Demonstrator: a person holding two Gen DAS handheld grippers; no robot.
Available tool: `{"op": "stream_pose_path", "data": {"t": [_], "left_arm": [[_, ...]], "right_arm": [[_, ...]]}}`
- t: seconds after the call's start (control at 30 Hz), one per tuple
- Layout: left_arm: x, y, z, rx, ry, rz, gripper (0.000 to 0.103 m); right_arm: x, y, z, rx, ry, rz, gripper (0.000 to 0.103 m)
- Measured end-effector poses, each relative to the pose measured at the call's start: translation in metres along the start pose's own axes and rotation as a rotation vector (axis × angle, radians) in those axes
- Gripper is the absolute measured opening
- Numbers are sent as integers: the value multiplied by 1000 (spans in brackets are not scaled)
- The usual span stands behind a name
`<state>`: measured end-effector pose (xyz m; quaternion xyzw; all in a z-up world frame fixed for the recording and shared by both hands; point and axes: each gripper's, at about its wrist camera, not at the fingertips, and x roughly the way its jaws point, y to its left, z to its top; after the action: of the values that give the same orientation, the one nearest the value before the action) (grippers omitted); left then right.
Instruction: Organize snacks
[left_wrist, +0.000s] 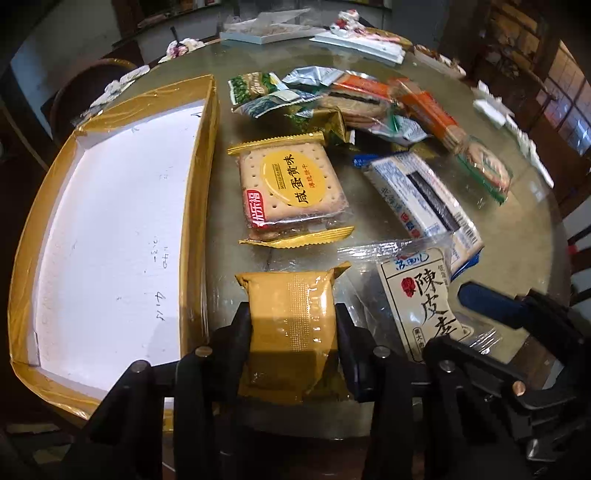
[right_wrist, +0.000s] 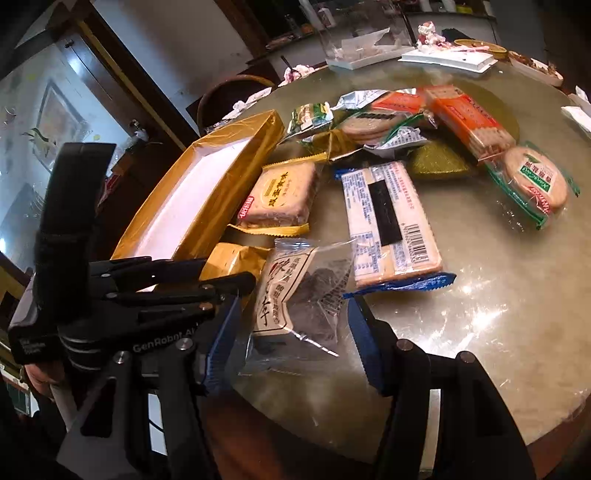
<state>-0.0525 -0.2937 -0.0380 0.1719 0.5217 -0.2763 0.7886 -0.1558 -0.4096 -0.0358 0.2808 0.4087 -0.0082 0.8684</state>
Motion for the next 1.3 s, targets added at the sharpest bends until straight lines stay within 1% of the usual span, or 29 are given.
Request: {"op": "stream_pose_path", "data": {"t": [0.07,0.2,0.23,0.3,0.37,0.4,0.43,0.5,0.57,0.6,0.73,0.87,0.93,1.03,1.1,1.2,1.3], "left_arm": [[-6,9,-3,-37,-16,-77,43],[-32,26,-14,-103,-111,-139,43],[-41,32,-16,-125,-140,-168,43],[-57,42,-19,-158,-189,-193,43],[-72,55,-22,-197,-243,-196,43],[-79,61,-24,-219,-268,-192,43],[-85,69,-27,-242,-294,-184,43],[-93,82,-27,-268,-330,-148,43],[-98,97,-28,-295,-351,-111,43],[-99,105,-28,-314,-358,-104,43],[-93,129,-28,-374,-352,-81,43],[-82,150,-34,-427,-322,-56,43],[-76,156,-36,-438,-311,-45,43],[-73,164,-38,-456,-297,-43,43],[-71,169,-37,-465,-291,-21,43],[-69,179,-40,-487,-285,7,43],[-64,190,-46,-515,-265,2,43]], "right_arm": [[-1,1,0,-10,3,-14,61],[0,8,4,-20,18,-35,61],[3,10,5,-20,24,-43,61],[13,15,8,-7,46,-51,61],[20,18,8,-8,46,-82,61],[23,20,6,-18,48,-105,59],[25,21,4,-28,51,-123,50],[24,20,0,-36,38,-128,50],[21,17,-2,-35,24,-124,46],[19,18,-4,-43,15,-127,45],[12,24,-6,-70,-14,-136,39],[10,31,-1,-79,-23,-106,36],[8,41,2,-95,-35,-59,36],[0,76,11,-160,-74,13,35],[3,94,19,-193,-84,57,35],[24,122,33,-238,-70,118,35],[50,141,43,-257,-46,161,35]]}}
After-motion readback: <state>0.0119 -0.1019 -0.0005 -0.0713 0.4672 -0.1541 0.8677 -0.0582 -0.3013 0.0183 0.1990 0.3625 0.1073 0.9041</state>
